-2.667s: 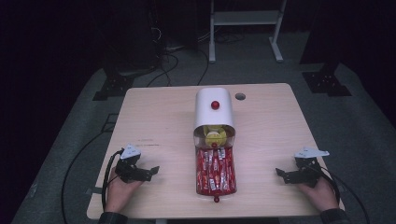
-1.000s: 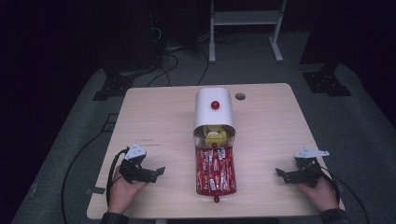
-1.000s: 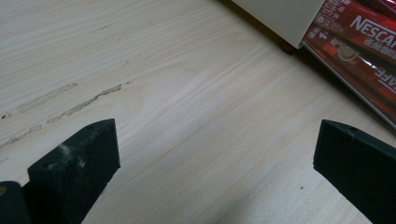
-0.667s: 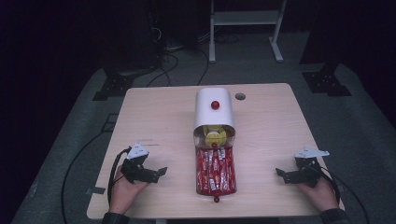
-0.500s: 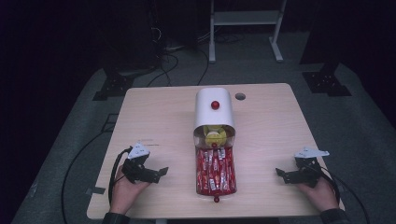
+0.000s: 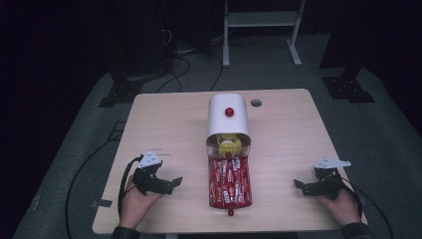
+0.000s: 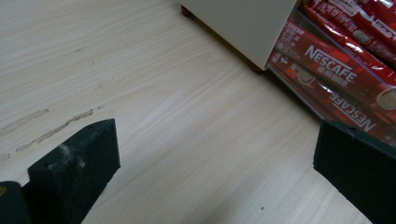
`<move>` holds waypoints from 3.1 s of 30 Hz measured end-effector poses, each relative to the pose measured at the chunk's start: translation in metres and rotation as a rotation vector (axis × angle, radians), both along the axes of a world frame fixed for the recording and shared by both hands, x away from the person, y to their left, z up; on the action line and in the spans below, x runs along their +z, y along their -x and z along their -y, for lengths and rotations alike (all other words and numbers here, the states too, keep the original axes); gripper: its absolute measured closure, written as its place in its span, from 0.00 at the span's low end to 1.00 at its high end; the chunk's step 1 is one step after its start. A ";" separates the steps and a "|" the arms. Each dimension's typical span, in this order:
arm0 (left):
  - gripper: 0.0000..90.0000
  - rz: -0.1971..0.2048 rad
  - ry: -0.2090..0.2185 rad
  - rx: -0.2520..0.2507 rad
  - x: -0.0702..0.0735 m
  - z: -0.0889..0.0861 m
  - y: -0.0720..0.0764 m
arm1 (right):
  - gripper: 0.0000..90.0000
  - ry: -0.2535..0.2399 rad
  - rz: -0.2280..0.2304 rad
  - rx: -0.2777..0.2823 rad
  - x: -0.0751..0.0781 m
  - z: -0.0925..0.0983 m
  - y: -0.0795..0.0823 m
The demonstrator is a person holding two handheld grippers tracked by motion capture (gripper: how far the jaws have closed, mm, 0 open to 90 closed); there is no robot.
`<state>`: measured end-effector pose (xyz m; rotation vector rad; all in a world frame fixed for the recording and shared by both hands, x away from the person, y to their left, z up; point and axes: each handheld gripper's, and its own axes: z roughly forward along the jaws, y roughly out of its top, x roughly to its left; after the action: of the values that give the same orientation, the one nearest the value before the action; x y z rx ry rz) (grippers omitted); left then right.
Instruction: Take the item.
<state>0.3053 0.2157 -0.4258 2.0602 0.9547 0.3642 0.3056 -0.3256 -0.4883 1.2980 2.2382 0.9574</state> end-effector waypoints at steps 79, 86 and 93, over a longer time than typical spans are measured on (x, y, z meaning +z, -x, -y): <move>0.00 0.020 0.062 -0.147 0.032 0.074 0.006 | 0.03 0.002 0.001 0.002 0.000 0.000 0.000; 0.00 0.026 0.064 -0.161 0.035 0.082 0.006 | 0.03 0.002 0.001 0.001 0.000 0.000 0.000; 0.04 0.040 0.065 -0.182 0.035 0.093 0.007 | 0.03 0.002 0.001 0.001 0.000 0.000 0.000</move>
<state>0.2980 0.1232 -0.3910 2.0534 0.7393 0.2730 0.3057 -0.3257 -0.4884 1.2956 2.2387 0.9558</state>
